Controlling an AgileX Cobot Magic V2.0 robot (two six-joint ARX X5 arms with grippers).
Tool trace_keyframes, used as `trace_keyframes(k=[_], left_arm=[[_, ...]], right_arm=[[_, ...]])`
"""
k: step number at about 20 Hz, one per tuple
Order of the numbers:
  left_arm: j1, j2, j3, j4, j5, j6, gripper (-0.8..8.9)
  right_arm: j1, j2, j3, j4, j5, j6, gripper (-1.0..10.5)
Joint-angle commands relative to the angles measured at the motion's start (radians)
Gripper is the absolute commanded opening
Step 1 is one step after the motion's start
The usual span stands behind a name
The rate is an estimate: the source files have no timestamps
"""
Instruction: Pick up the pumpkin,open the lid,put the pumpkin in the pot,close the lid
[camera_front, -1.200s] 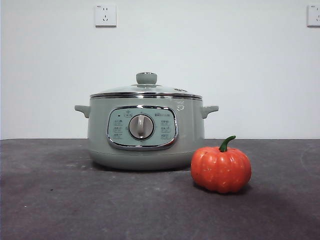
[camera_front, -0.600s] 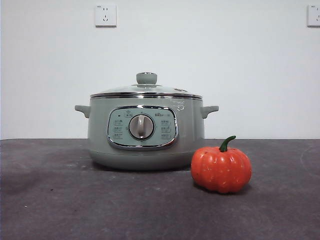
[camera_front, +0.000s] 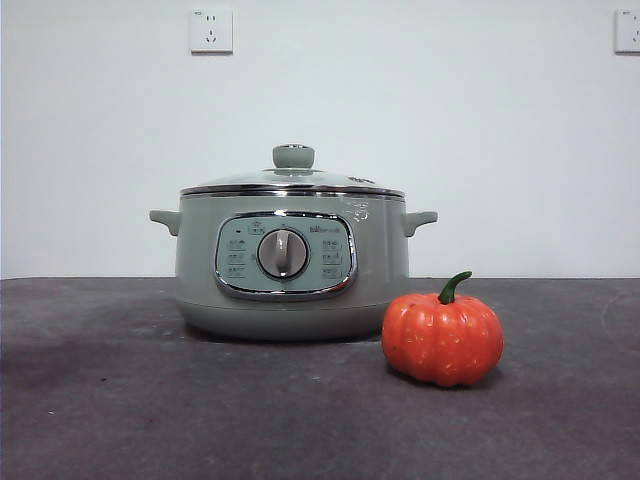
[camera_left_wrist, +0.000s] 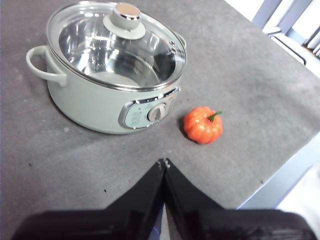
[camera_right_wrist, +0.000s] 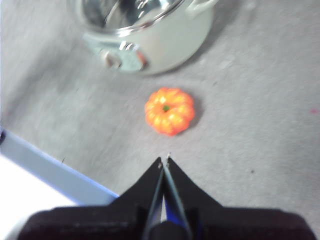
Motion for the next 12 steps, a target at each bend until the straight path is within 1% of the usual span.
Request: trace_keyframes(k=[1, 2, 3, 4, 5, 6, 7, 12], left_arm=[[0.0, -0.001, 0.001, 0.001, -0.001, 0.029, 0.1], [0.0, -0.001, 0.001, 0.001, -0.003, 0.023, 1.36], [0.0, 0.0, 0.001, 0.0, -0.003, 0.02, 3.49], [0.0, -0.001, 0.001, 0.001, -0.003, 0.02, 6.13], [0.0, -0.001, 0.001, 0.001, -0.003, 0.02, 6.96], [0.0, -0.001, 0.001, 0.001, -0.003, 0.02, 6.94], [0.0, -0.001, 0.001, 0.001, -0.003, 0.018, 6.92], [0.0, -0.001, 0.001, -0.001, -0.002, 0.016, 6.92]], right_arm=[[0.019, 0.0, 0.002, 0.004, -0.001, -0.015, 0.1], [0.027, 0.0, 0.002, 0.005, -0.002, -0.015, 0.4], [0.031, 0.0, 0.002, 0.004, -0.002, -0.015, 1.4], [0.035, 0.0, 0.002, 0.005, -0.002, -0.012, 3.4], [0.037, 0.0, 0.002, 0.005, -0.001, -0.011, 5.2], [0.042, 0.0, 0.002, 0.005, -0.001, -0.011, 6.8], [0.047, 0.001, 0.002, 0.005, -0.001, -0.003, 7.2], [0.068, 0.015, 0.002, 0.004, 0.0, 0.008, 7.2]])
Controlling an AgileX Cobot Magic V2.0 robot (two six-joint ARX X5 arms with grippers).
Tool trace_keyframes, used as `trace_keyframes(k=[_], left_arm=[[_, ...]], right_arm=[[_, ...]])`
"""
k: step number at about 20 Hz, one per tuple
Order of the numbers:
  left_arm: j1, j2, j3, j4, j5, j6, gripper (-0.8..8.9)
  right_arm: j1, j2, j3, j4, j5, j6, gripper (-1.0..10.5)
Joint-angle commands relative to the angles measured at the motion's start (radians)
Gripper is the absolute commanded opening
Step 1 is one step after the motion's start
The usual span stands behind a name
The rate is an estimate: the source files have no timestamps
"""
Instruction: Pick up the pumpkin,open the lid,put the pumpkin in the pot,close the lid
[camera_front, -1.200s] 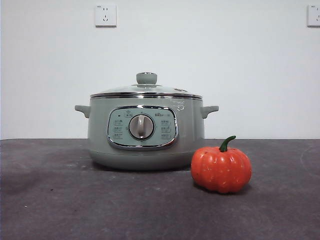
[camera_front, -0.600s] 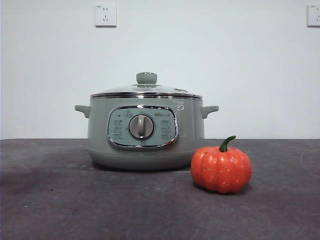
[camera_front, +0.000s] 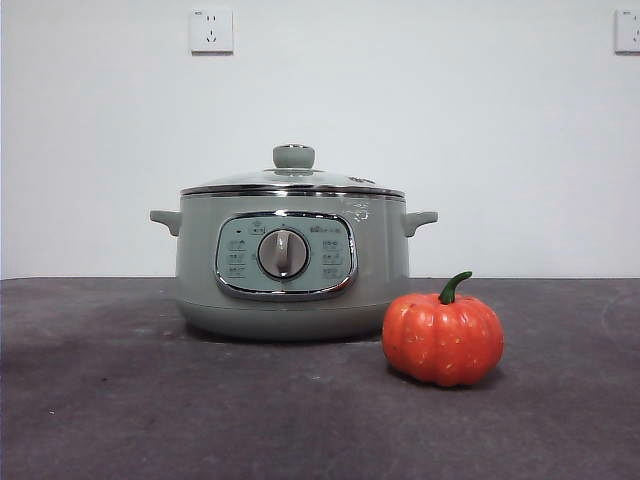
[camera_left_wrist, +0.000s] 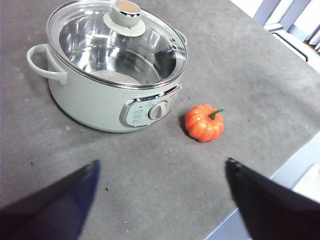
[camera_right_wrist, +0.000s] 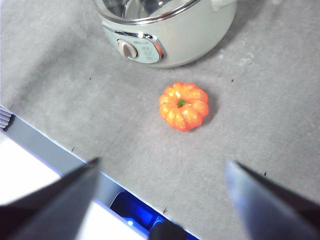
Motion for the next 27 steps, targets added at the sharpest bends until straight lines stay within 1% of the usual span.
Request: trace_keyframes(k=[1, 6, 10, 18, 23, 25, 27], left_arm=[[0.0, -0.001, 0.001, 0.003, 0.002, 0.008, 6.92], [0.0, -0.001, 0.001, 0.004, 0.002, 0.008, 6.92], [0.0, -0.001, 0.001, 0.004, 0.002, 0.008, 6.92], [0.0, -0.001, 0.001, 0.004, 0.003, 0.008, 6.92], [0.0, -0.001, 0.001, 0.005, 0.003, 0.008, 6.92], [0.0, -0.001, 0.001, 0.005, 0.003, 0.008, 6.92], [0.0, -0.001, 0.001, 0.005, 0.002, 0.008, 6.92]], right_arm=[[0.015, 0.01, 0.002, 0.005, -0.001, 0.01, 7.2], [0.076, 0.089, 0.002, 0.026, 0.0, 0.01, 7.2], [0.163, 0.205, 0.002, 0.112, 0.013, 0.018, 7.2], [0.253, 0.413, 0.002, 0.244, 0.164, 0.023, 7.2], [0.286, 0.533, 0.002, 0.311, 0.2, 0.024, 7.2], [0.304, 0.601, 0.002, 0.355, 0.242, 0.024, 7.2], [0.317, 0.664, 0.002, 0.391, 0.267, 0.024, 7.2]])
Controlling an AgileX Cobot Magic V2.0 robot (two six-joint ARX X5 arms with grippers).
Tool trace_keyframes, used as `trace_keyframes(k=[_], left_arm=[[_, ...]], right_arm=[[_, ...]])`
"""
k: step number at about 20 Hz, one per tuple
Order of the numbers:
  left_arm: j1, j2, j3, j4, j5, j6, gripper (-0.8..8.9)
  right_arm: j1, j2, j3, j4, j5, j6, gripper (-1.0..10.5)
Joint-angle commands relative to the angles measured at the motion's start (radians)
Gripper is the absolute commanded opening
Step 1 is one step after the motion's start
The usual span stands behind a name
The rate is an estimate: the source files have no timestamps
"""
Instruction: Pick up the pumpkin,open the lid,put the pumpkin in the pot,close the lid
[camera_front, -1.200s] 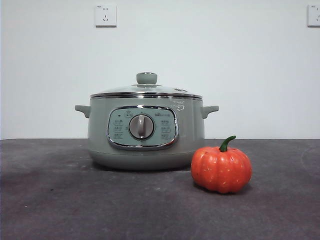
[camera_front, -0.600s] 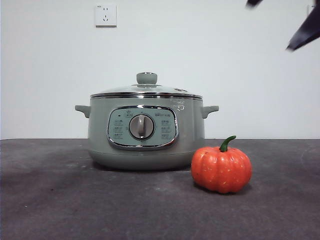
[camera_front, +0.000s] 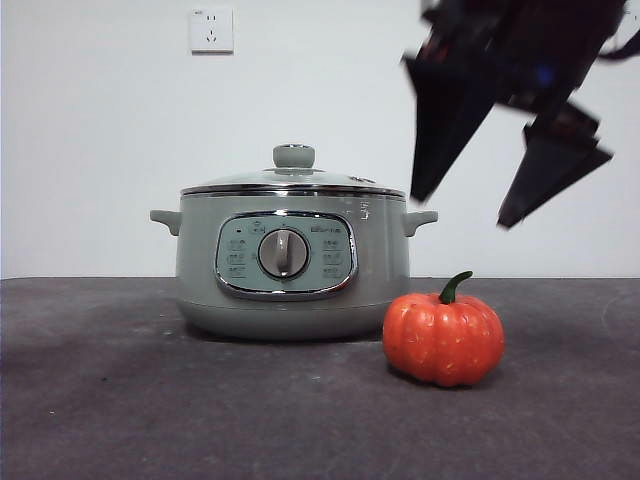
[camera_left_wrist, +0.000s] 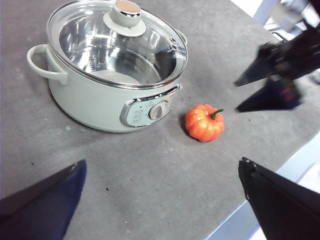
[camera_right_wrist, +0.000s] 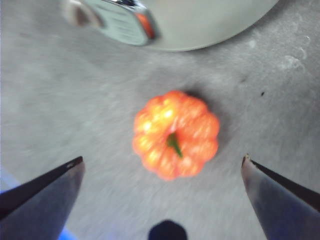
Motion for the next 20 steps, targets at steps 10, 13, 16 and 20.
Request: trace_keyframes(k=[10, 13, 16, 20], left_arm=[[0.0, -0.001, 0.001, 0.005, 0.003, 0.006, 6.92], [0.0, -0.001, 0.001, 0.005, 0.002, 0.006, 6.92], [0.0, -0.001, 0.001, 0.005, 0.002, 0.006, 6.92], [0.0, -0.001, 0.001, 0.005, 0.002, 0.006, 6.92]], right_arm=[[0.019, 0.254, 0.002, 0.115, 0.018, 0.022, 7.2], [0.024, 0.29, 0.002, 0.117, 0.017, 0.022, 7.2], [0.041, 0.298, 0.002, 0.122, 0.026, 0.026, 6.0], [0.047, 0.298, 0.002, 0.105, 0.079, 0.067, 1.2]])
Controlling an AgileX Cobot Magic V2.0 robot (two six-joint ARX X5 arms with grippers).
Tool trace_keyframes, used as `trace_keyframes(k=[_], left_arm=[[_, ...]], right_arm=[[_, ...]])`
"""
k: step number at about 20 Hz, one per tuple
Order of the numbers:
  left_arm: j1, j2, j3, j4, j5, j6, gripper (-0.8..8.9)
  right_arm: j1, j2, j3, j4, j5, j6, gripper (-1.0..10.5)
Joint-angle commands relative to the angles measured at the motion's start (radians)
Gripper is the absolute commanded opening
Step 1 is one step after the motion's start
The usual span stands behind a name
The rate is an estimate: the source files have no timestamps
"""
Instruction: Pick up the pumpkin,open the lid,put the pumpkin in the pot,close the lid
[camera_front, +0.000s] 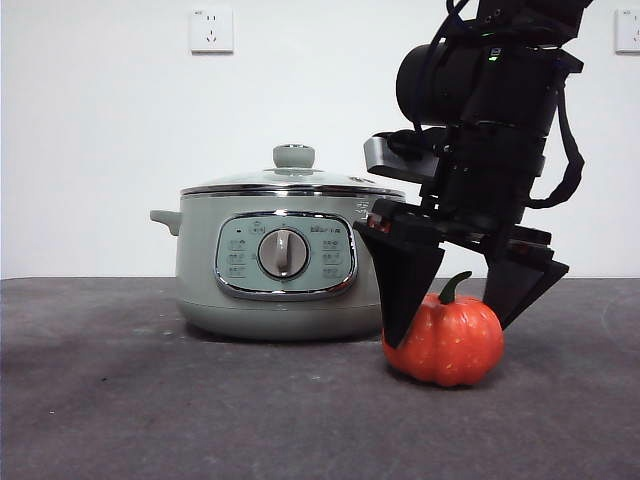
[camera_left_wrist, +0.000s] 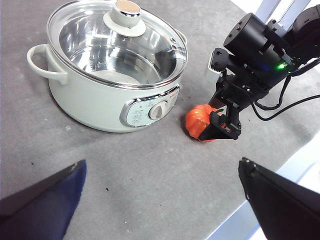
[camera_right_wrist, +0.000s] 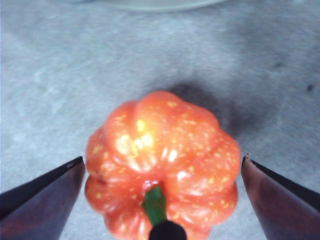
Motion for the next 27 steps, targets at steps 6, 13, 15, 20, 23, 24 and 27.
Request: trace_keyframes(k=[6, 13, 15, 20, 23, 24, 27], left_arm=[[-0.004, 0.035, 0.001, 0.028, -0.001, 0.006, 6.91], [-0.087, 0.202, 0.08, 0.197, -0.047, -0.021, 6.91], [-0.135, 0.28, 0.131, 0.241, -0.101, -0.021, 6.91], [-0.252, 0.514, 0.282, 0.357, -0.22, -0.02, 6.91], [-0.304, 0.658, 0.362, 0.436, -0.277, -0.02, 6.91], [-0.316, 0.698, 0.384, 0.459, -0.29, -0.02, 6.91], [-0.347, 0.829, 0.454, 0.535, -0.304, -0.02, 6.91]], right_arm=[[0.002, -0.048, 0.001, -0.056, 0.006, 0.025, -0.1], [0.002, -0.375, 0.001, -0.093, 0.016, 0.025, -0.1], [0.002, -0.467, 0.001, -0.095, 0.018, 0.026, -0.1], [0.002, -0.656, 0.001, -0.132, 0.022, 0.046, -0.1], [0.002, -0.73, 0.001, -0.161, 0.022, 0.075, -0.1], [0.002, -0.745, 0.001, -0.171, 0.022, 0.083, -0.1], [0.002, -0.782, 0.001, -0.209, 0.021, 0.089, -0.1]])
